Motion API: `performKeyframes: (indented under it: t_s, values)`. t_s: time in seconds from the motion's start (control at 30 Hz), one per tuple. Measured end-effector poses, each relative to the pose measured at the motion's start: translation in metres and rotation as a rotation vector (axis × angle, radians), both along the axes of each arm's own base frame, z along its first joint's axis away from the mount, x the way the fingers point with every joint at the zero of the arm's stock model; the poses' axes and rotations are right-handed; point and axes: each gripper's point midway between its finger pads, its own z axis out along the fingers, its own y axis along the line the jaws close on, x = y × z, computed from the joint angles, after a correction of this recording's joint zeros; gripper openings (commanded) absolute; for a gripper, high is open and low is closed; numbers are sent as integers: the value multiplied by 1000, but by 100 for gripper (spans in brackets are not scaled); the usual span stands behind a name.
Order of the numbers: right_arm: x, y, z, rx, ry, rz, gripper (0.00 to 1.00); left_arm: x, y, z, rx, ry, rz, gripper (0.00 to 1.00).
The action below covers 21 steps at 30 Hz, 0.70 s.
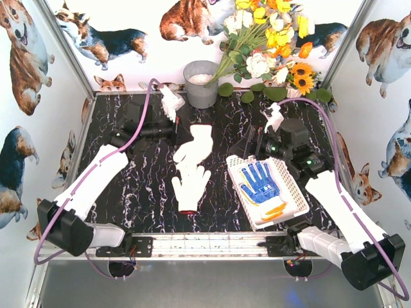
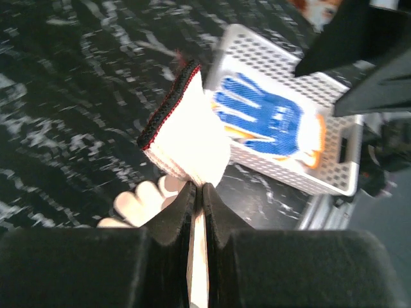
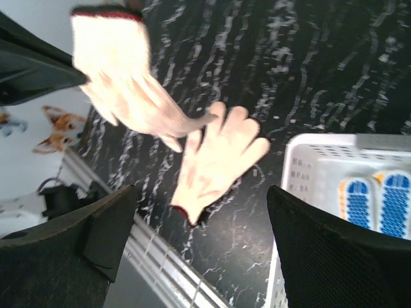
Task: Put the gloves into the storage basket
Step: Pair the glove with the glove.
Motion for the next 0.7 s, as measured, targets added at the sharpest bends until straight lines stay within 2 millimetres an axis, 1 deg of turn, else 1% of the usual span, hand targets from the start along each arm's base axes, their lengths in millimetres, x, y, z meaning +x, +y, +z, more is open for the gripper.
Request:
performKeyframes:
  t_s: [0.1, 0.23, 0.27, 0.33, 0.47, 0.5, 0.57, 0.63, 0.67, 0.7]
  values:
    - [-11, 11, 20, 45, -28, 102, 89, -27, -18, 14, -49, -12, -126, 0]
    - [-28, 24, 38, 101, -42, 229, 97, -58, -35, 20, -78, 7, -270, 0]
    - [-31, 28, 41, 116, -39, 257, 99, -64, -38, 21, -81, 13, -295, 0]
    - [-35, 34, 43, 144, -26, 308, 100, -76, -43, 24, -88, 20, -347, 0]
    - [-36, 46, 37, 189, 38, 377, 99, -92, -52, 32, -112, 21, -422, 0]
    - [-37, 49, 36, 196, 51, 394, 96, -95, -54, 33, -116, 21, -433, 0]
    - [-40, 54, 33, 205, 77, 422, 76, -99, -55, 34, -123, 24, -453, 0]
    - [-44, 61, 32, 212, 93, 455, 45, -101, -56, 35, -127, 26, -463, 0]
    - [-46, 64, 32, 214, 99, 469, 22, -102, -56, 35, -128, 27, -465, 0]
    - [-48, 67, 33, 221, 110, 483, 8, -102, -56, 35, -128, 27, -466, 0]
